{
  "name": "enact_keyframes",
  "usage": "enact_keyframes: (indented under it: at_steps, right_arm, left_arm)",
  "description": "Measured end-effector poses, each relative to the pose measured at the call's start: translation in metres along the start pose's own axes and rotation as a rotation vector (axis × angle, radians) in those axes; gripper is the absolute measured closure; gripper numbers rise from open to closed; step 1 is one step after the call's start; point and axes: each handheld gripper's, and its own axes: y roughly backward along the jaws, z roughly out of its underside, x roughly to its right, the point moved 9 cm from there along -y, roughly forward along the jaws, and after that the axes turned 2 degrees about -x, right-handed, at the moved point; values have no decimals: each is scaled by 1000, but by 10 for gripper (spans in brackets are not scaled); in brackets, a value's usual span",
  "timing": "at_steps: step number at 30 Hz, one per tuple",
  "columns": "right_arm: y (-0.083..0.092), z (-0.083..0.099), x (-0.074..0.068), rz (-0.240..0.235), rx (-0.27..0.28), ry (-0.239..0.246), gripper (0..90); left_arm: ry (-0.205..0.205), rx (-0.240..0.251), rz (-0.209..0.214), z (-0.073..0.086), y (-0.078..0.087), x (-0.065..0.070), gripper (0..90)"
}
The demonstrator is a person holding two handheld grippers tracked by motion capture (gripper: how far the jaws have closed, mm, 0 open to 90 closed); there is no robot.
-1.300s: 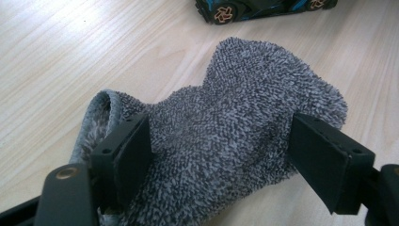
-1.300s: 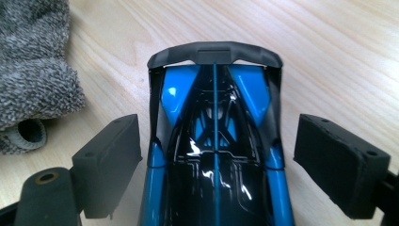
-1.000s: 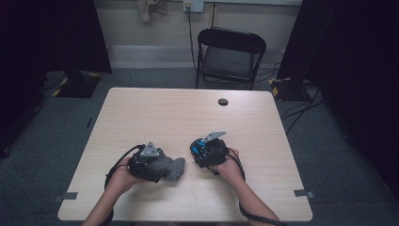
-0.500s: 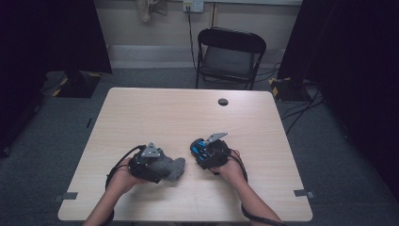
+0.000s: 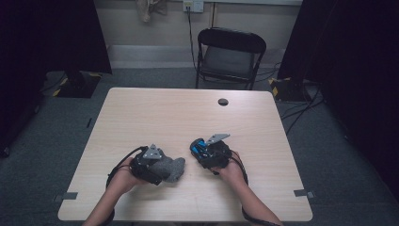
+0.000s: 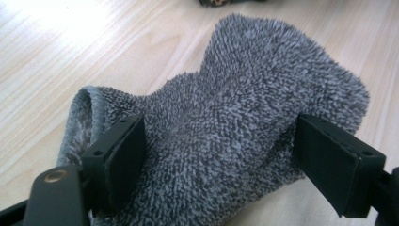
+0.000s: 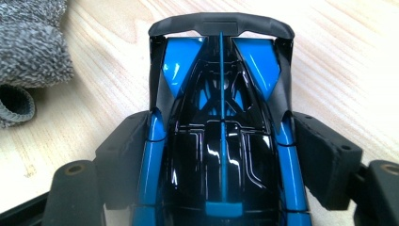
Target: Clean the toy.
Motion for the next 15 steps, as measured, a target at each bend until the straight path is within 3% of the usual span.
enact_keyframes:
  at_steps: [6,15]
  right_arm:
    - [1,1,0,3,-2,3,257]
    - [2,2,0,11,3,-6,260]
  left_arm:
    - [15,3,1,1,-2,-1,173]
    - [6,4,-6,2,-3,0,174]
